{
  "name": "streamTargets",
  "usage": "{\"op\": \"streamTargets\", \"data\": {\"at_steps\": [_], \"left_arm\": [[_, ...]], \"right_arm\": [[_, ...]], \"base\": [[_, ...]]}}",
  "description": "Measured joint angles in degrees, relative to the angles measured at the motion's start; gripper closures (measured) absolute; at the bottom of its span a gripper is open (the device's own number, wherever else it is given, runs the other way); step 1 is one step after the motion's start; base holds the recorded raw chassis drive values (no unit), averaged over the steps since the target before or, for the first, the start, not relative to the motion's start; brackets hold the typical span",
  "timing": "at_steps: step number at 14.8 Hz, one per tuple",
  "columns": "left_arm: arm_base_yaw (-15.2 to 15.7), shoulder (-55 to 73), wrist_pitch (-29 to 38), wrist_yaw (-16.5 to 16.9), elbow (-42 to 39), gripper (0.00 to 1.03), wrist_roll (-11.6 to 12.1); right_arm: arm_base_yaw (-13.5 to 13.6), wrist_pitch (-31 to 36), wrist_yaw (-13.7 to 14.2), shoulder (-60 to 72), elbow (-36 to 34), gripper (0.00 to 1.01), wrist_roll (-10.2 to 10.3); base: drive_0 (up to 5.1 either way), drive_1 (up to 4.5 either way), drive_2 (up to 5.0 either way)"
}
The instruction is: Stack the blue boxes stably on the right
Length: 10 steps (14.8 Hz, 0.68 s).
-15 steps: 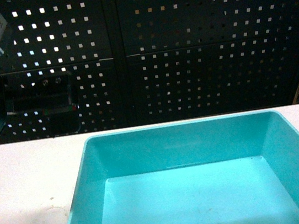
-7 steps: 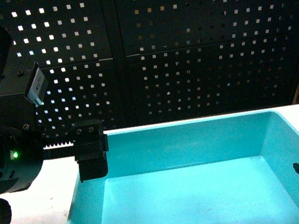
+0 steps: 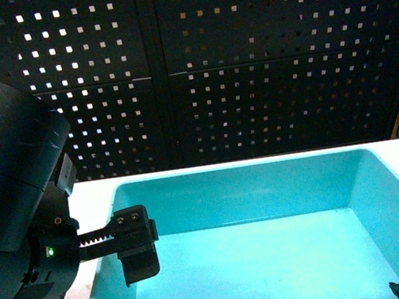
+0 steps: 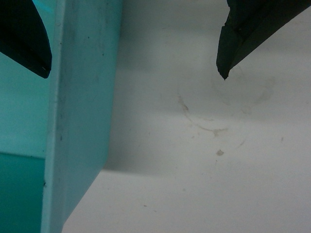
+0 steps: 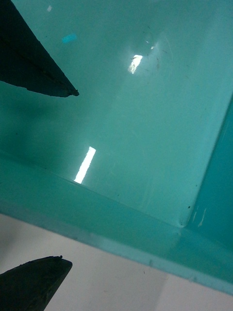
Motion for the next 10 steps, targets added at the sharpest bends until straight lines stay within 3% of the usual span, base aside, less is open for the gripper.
{"op": "streamTargets", "data": {"at_steps": [4, 6, 10], "left_arm": [[-0.7, 1.0, -1.3, 0.5, 0.7, 0.05, -2.4], [-2.0, 1.9, -1.2, -1.2, 2.1, 0.05, -3.0], [-2.6, 2.3, -2.4, -2.2, 2.6, 0.05, -3.0]], "right_arm": [[0.1, 2.3, 0.2, 1.3, -0.3, 0.03, 0.0], [-0.2, 4.0, -0.1, 2.3, -0.5, 0.03, 0.0], [-0.4, 4.7, -0.3, 2.5, -0.7, 0.23, 0.1]], "base": [[0.0, 0.00, 0.0], [0.0, 0.00, 0.0], [0.0, 0.00, 0.0]]}}
